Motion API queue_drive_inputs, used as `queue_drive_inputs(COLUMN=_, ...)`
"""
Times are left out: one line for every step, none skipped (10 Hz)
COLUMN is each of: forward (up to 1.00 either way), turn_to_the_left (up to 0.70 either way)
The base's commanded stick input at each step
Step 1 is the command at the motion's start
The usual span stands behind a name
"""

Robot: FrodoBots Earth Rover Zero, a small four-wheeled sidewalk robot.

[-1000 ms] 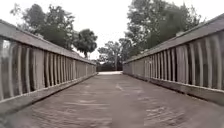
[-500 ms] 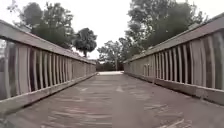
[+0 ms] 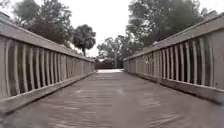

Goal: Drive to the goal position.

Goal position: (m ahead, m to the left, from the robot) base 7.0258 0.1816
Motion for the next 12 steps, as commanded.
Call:
queue_drive_inputs(forward=0.70, turn_to_the_left=0.00)
queue_drive_inputs(forward=0.70, turn_to_the_left=0.00)
queue_drive_inputs(forward=0.70, turn_to_the_left=0.00)
queue_drive_inputs(forward=0.70, turn_to_the_left=0.00)
queue_drive_inputs(forward=0.70, turn_to_the_left=0.00)
queue_drive_inputs(forward=0.70, turn_to_the_left=0.00)
queue_drive_inputs(forward=0.70, turn_to_the_left=0.00)
queue_drive_inputs(forward=0.70, turn_to_the_left=0.00)
queue_drive_inputs(forward=0.70, turn_to_the_left=0.00)
queue_drive_inputs(forward=0.70, turn_to_the_left=0.00)
queue_drive_inputs(forward=0.70, turn_to_the_left=0.00)
queue_drive_inputs(forward=0.70, turn_to_the_left=0.00)
